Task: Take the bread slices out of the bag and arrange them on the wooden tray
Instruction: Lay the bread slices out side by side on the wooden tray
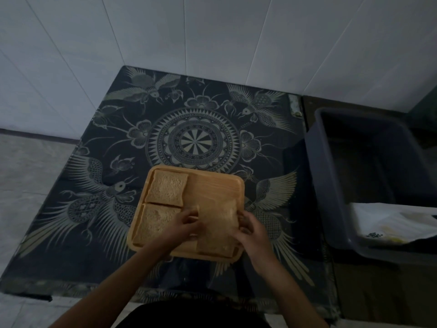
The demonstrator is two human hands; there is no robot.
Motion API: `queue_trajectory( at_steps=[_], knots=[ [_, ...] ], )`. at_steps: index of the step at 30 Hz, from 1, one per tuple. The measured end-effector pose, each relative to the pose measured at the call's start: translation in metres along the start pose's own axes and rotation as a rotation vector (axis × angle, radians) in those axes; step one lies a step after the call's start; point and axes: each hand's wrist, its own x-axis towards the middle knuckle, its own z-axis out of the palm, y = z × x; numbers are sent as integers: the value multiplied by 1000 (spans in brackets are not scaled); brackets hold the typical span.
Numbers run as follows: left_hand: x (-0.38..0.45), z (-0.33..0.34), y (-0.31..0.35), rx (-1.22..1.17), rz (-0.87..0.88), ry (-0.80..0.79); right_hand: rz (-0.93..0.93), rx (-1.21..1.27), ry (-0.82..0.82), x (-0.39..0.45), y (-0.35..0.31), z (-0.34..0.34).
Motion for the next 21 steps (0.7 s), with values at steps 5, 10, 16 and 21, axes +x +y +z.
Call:
queue_trajectory(
  at_steps=[5,10,16,21],
  knots=[
    [12,-16,11,52,7,-64,-247,-224,-91,-1,-35,-5],
    [15,-20,37,379,190,-22,-372,-407,-149,7,-61,-10],
    [18,-12,67,519,462,-126,-448,-562,-249,16,-83,-22],
    [19,-6,83,426,548,-129,-478,-548,-222,25,-97,-36]
  ],
)
